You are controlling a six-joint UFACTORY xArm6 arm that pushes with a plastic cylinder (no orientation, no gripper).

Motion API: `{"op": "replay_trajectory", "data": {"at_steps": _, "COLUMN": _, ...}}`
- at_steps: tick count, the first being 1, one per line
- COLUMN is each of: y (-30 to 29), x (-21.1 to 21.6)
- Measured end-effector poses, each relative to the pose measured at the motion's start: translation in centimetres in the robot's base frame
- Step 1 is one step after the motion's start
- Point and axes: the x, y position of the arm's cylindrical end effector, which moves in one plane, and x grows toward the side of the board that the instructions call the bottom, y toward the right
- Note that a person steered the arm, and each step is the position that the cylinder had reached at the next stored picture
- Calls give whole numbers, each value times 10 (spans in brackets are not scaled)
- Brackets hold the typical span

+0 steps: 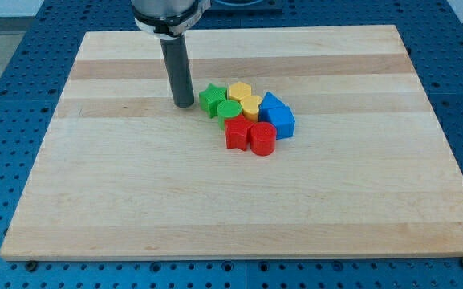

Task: Push the green blocks into the yellow blocks

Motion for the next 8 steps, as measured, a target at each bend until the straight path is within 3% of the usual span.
{"op": "replay_trajectory", "data": {"at_steps": 8, "y": 45, "x": 13}}
